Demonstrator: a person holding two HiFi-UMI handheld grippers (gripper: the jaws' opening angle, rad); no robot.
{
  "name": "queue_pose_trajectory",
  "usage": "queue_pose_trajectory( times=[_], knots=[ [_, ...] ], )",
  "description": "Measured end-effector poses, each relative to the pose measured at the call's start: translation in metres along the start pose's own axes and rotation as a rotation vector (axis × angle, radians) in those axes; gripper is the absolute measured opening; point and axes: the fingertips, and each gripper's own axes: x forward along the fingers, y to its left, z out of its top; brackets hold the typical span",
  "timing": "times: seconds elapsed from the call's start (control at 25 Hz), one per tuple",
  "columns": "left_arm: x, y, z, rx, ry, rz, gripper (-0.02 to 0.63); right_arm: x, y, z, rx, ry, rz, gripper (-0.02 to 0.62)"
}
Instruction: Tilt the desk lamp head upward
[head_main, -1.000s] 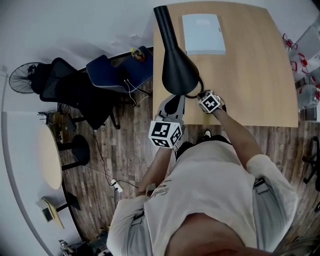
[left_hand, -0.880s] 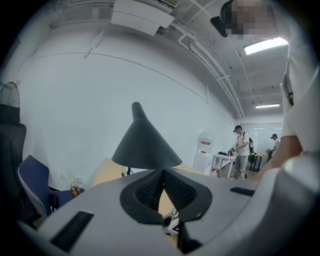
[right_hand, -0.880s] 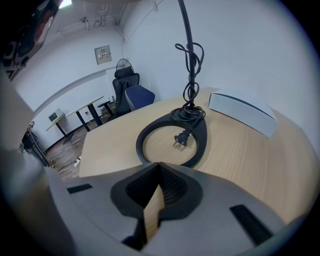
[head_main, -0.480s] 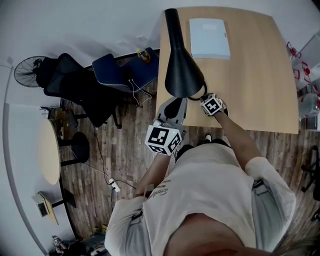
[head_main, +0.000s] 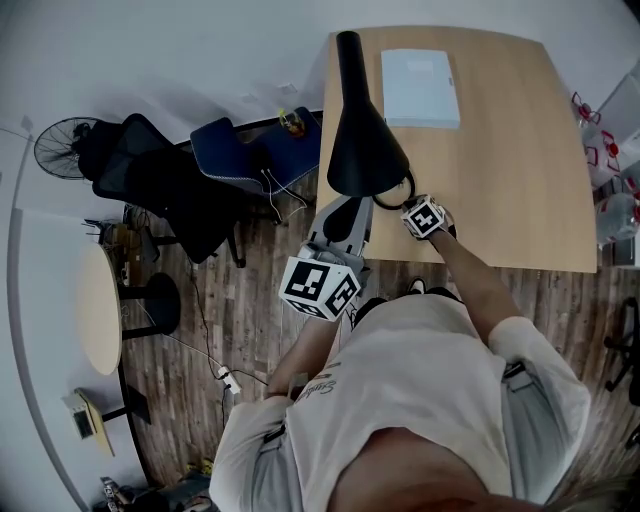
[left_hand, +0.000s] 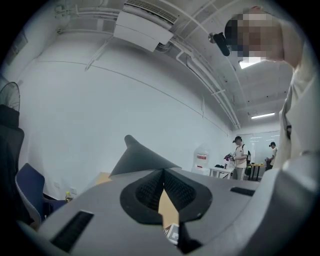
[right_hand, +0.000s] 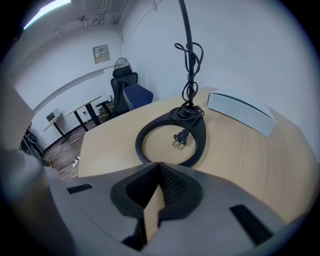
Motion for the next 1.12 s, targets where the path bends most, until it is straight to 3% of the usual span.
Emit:
queue_pose_trajectory(
  times=[0.36, 0.48, 0.68, 1.12],
  knots=[
    [-0.002, -0.007, 0.037, 0.015, -0.023, -0.01, 0.015, -0.001, 0.003, -0.016, 0.019, 0.006, -0.009, -0.005],
    [0.0, -0.008, 0.042, 0.036, -0.016, -0.016, 0.015, -0.004, 0.011, -0.018, -0.073, 0.02, -0.024, -0.005],
    [0.0, -0.011, 0.039, 0.041, -0.012, -0.021, 0.015, -0.01, 0.004, 0.011, -0.003, -0.094, -0.027, -0.005],
    [0.002, -0.011, 0.047, 0.035, -0.019, -0.036, 0.015, 0.003, -0.002, 0.005, 0.03, -0.048, -0.03, -0.005]
  ],
)
